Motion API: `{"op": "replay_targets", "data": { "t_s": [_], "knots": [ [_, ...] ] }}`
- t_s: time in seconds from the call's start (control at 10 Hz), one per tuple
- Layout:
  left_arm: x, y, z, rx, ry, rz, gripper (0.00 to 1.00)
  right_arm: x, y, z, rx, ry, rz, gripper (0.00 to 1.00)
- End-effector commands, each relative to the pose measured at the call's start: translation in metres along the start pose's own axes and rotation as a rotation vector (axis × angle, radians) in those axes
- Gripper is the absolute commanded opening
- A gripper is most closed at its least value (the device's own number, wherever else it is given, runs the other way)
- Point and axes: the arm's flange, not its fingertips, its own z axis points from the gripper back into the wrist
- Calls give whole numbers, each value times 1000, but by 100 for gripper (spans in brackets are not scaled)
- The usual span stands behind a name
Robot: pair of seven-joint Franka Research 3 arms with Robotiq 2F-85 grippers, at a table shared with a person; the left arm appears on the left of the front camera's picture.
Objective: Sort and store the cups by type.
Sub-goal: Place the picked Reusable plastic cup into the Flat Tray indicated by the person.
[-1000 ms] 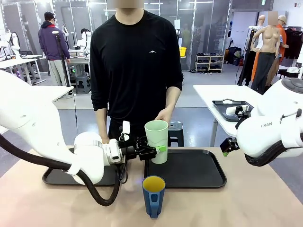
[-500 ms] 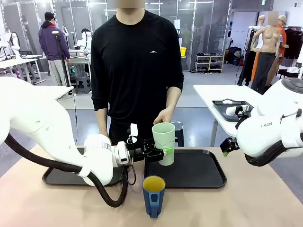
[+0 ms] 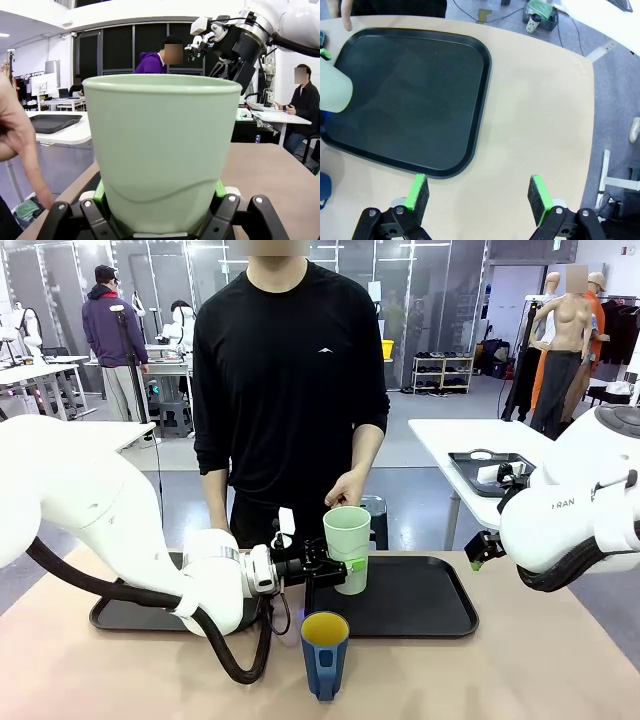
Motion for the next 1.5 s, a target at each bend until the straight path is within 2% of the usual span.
{"op": "replay_targets", "data": {
  "t_s": [0.0, 0.4, 1.1, 1.4],
  "knots": [
    [-14, 7, -6, 6, 23, -47, 85, -1, -1, -1, 1, -2, -2, 100],
    [-39, 7, -6, -13, 39, -37, 85, -1, -1, -1, 1, -2, -2, 100],
    [-61, 8, -6, -21, 70, -29, 85, -1, -1, -1, 1, -2, -2, 100],
    [-67, 8, -7, -26, 95, -30, 91, -1, -1, -1, 1, -2, -2, 100]
  ]
}}
